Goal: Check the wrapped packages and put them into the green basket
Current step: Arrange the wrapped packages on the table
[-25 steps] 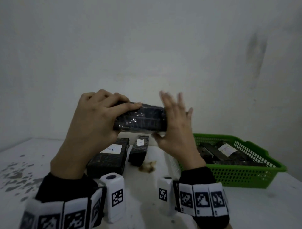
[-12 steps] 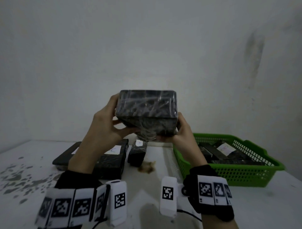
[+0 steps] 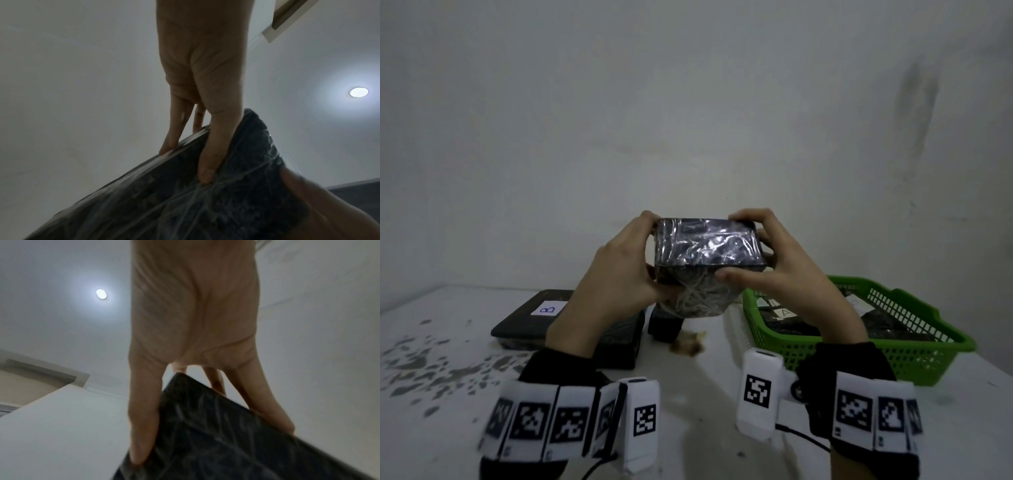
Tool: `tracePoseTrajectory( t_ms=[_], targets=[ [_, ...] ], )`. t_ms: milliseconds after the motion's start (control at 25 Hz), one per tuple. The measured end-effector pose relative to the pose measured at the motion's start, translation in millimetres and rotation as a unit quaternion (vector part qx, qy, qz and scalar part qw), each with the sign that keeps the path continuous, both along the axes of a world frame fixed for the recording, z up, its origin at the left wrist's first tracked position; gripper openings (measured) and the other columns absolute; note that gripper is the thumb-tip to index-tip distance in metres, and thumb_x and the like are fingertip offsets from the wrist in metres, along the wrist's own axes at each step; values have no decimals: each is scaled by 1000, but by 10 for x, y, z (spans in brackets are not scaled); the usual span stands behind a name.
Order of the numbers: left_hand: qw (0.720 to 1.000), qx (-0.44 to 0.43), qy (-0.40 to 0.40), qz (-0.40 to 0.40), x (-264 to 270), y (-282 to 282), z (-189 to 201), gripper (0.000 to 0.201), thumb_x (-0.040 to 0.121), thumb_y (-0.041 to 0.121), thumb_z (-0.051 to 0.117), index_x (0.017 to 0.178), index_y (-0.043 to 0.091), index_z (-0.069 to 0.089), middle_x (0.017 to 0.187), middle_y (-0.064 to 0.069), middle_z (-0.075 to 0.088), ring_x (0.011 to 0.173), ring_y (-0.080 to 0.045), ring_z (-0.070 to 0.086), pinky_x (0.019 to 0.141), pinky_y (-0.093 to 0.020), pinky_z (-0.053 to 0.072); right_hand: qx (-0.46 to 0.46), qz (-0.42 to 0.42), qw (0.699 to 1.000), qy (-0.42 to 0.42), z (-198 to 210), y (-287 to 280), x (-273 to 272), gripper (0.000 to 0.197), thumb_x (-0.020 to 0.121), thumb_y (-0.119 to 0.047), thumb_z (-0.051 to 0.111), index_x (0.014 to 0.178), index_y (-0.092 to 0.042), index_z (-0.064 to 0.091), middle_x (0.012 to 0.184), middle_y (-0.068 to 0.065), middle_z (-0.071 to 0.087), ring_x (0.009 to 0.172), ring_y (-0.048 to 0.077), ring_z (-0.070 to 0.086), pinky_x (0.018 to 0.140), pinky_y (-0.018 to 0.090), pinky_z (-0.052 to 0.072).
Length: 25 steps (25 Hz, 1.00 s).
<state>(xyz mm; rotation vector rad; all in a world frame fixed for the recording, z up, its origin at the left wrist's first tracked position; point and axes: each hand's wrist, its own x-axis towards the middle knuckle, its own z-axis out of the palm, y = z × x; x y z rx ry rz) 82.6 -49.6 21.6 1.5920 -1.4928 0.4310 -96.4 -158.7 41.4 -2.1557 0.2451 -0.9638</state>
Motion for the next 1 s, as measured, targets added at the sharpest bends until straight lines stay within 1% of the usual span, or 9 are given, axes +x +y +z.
tracePoseTrajectory(
  t_ms=[120, 160, 240, 320, 480, 560, 720, 880, 1000],
  targets=[
    [998, 60, -1, -29, -18, -77, -47, 64, 62, 21, 81, 114, 21, 44, 108, 9, 45, 78, -14, 62, 76, -34, 50, -22, -38, 997, 63, -9, -46, -44, 52, 64, -12, 81, 96, -27, 43, 105, -3, 56, 94, 20, 62, 74, 37, 57],
    [996, 81, 5, -40, -29, -95, -62, 66, 63, 21, 81, 118, 20, 43, 110, 8, 43, 85, -18, 62, 79, -37, 49, -23, -47, 995, 83, -4, -47, -62, 51, 64, -12, 82, 93, -25, 42, 100, -1, 57, 89, 20, 62, 73, 39, 55],
    [991, 119, 22, -62, -37, -132, -84, 67, 65, 18, 80, 120, 20, 41, 113, 5, 43, 95, -18, 57, 82, -30, 47, -25, -60, 991, 118, 10, -51, -88, 51, 64, -13, 82, 91, -23, 39, 91, 1, 56, 78, 19, 59, 68, 39, 52],
    [984, 157, 33, -82, -45, -172, -106, 62, 68, 15, 78, 116, 18, 39, 113, 2, 44, 100, -14, 52, 76, -19, 44, -40, -79, 982, 166, 10, -53, -96, 52, 64, -16, 83, 91, -21, 38, 88, 4, 55, 71, 18, 53, 62, 34, 46],
    [963, 236, 76, -107, -95, -228, -156, 55, 73, 11, 73, 109, 16, 32, 95, 4, 50, 80, -8, 54, 57, -11, 40, -80, -121, 956, 253, -12, -60, -133, 58, 64, -25, 84, 98, -17, 38, 82, -3, 48, 61, 11, 41, 51, 22, 34],
    [945, 277, 117, -132, -121, -216, -170, 58, 76, 11, 71, 113, 17, 27, 95, 3, 51, 79, -12, 58, 61, -16, 46, -92, -127, 948, 278, -31, -55, -123, 61, 62, -26, 85, 100, -16, 38, 83, -2, 48, 64, 12, 42, 53, 25, 34],
    [916, 360, 114, -133, -131, -164, -146, 60, 81, 34, 68, 121, 25, 24, 119, -1, 50, 104, -15, 57, 87, -28, 51, -93, -111, 944, 297, -157, -68, -49, 64, 58, -23, 87, 95, -17, 35, 101, 6, 51, 88, 23, 52, 65, 32, 43],
    [886, 457, 32, -76, -141, -220, -145, 62, 84, 41, 63, 123, 18, 21, 115, -3, 55, 94, -14, 58, 83, -29, 50, -147, -118, 927, 326, -361, -56, 24, 67, 58, -25, 87, 94, -17, 31, 98, 4, 39, 84, 20, 42, 58, 24, 35],
    [867, 496, 30, -49, -127, -336, -252, 56, 91, 33, 54, 131, 14, 20, 117, -12, 56, 101, -25, 60, 91, -38, 50, -181, -128, 923, 315, -584, -126, 93, 69, 58, -18, 87, 98, -14, 31, 106, 9, 38, 90, 25, 44, 60, 31, 33]
  ],
)
